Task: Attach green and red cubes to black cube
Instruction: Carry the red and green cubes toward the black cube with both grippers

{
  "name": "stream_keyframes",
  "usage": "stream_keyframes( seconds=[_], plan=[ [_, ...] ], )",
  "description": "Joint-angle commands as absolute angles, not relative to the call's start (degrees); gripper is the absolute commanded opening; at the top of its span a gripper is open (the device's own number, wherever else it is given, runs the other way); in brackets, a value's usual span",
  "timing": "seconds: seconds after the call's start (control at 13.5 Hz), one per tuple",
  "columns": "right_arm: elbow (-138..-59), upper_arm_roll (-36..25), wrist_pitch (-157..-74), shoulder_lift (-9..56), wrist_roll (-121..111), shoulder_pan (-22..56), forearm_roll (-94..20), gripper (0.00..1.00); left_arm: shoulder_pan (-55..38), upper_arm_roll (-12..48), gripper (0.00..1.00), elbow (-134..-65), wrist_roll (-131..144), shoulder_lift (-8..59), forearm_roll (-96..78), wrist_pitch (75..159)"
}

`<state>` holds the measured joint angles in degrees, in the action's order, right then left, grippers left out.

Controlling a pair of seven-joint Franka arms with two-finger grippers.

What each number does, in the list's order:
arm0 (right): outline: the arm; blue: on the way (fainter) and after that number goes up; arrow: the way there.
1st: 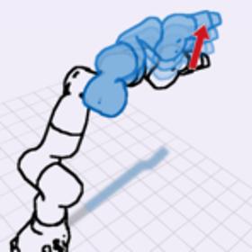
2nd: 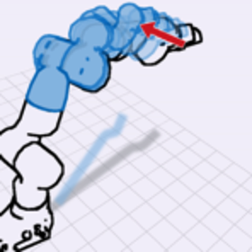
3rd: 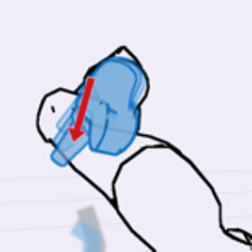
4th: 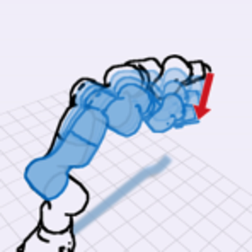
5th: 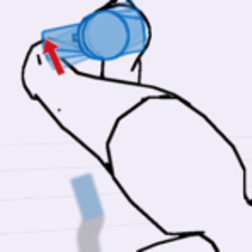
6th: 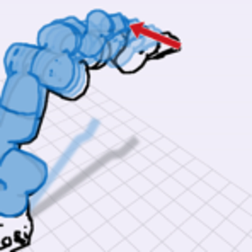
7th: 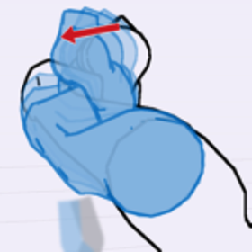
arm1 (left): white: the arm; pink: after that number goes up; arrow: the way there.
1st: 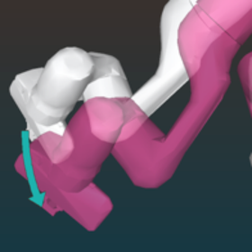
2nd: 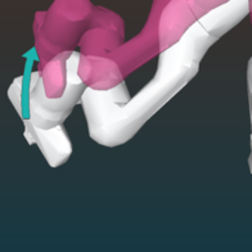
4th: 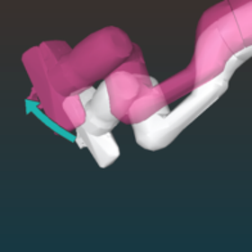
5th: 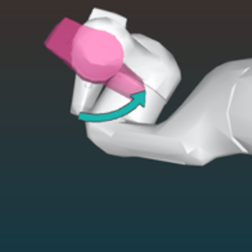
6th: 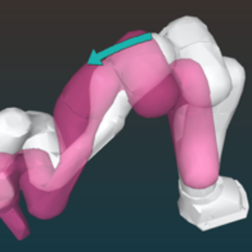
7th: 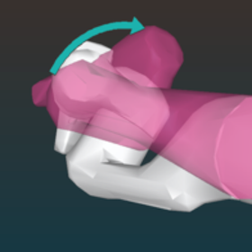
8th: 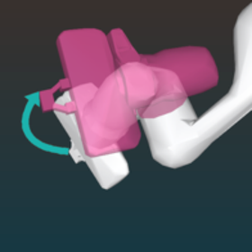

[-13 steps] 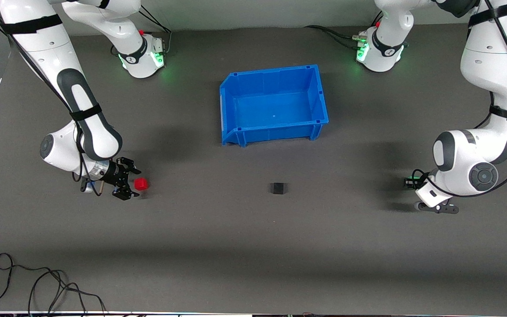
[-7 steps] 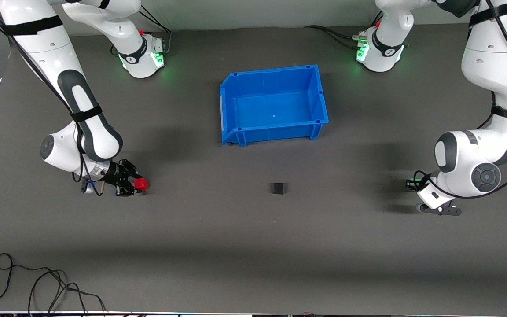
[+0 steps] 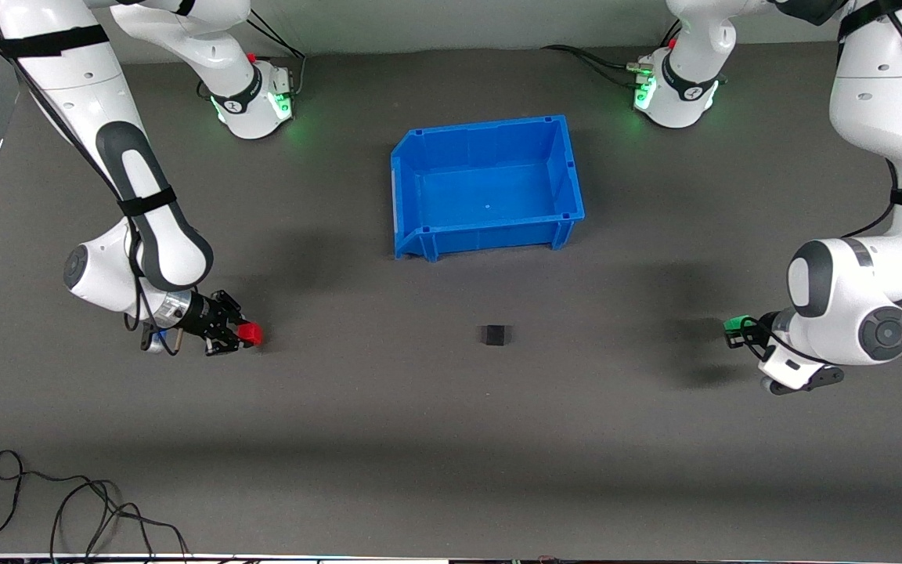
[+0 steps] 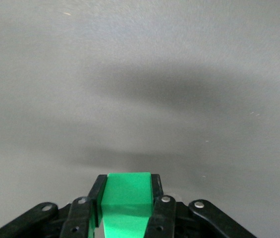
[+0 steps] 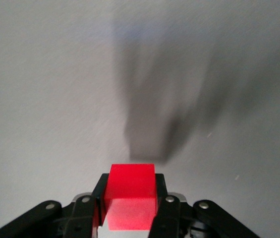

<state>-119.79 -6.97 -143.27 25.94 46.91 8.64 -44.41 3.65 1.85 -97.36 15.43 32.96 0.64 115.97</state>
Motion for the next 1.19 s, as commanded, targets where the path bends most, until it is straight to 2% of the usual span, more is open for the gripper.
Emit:
stream_keyframes(
  seconds=[0.0,0.52,0.74,1.11],
  plan=[
    [-117.3,-7.3,-141.2,24.5,53.1,13.0,-45.4,0.36,1.5,1.5,0.0,-94.3,24.0,32.3,-2.1,111.4],
    [-107.4,-7.3,-141.6,29.3,74.2,27.4,-45.3,0.35,-3.8,1.5,0.0,-90.9,45.9,32.3,-4.1,111.1],
    [-101.7,-7.3,-141.8,33.0,87.8,33.7,-41.2,0.35,-5.5,1.5,0.0,-90.5,53.4,32.4,-7.2,111.9],
    [-93.1,-7.3,-141.9,39.6,101.0,39.8,-37.4,0.34,-10.3,1.4,0.0,-90.5,69.4,32.8,-12.7,114.0]
  ],
)
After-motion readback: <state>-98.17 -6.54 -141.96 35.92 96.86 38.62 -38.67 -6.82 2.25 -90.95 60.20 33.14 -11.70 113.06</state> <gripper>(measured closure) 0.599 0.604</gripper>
